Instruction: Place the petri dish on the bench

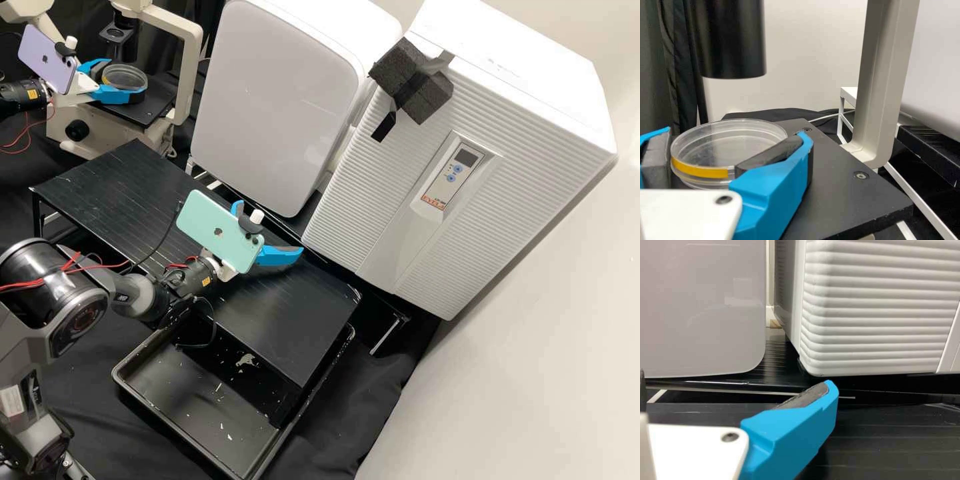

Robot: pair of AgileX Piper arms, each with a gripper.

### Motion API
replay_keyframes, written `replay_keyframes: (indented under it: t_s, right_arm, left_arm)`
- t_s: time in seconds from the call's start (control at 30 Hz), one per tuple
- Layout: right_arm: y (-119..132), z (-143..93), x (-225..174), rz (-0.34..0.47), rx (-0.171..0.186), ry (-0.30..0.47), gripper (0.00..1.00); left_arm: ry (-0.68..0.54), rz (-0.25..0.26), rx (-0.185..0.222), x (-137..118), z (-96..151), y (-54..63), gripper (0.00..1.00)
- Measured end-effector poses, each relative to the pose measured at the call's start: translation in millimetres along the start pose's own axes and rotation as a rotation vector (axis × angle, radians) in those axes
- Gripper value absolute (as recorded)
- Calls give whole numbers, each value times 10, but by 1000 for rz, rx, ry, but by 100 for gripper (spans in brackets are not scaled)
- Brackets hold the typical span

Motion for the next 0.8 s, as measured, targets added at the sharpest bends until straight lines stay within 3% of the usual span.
replay_keyframes:
  t_s: [0.17, 0.63, 0.8]
  right_arm:
    - [0, 0, 0, 0, 0, 0, 100]
    - [0, 0, 0, 0, 0, 0, 100]
    - [0, 0, 0, 0, 0, 0, 100]
  left_arm:
    - [1, 4, -20, 1, -15, 2, 0]
    - [-30, -1, -28, -24, -7, 10, 0]
    - [-58, -19, -8, -175, 38, 41, 0]
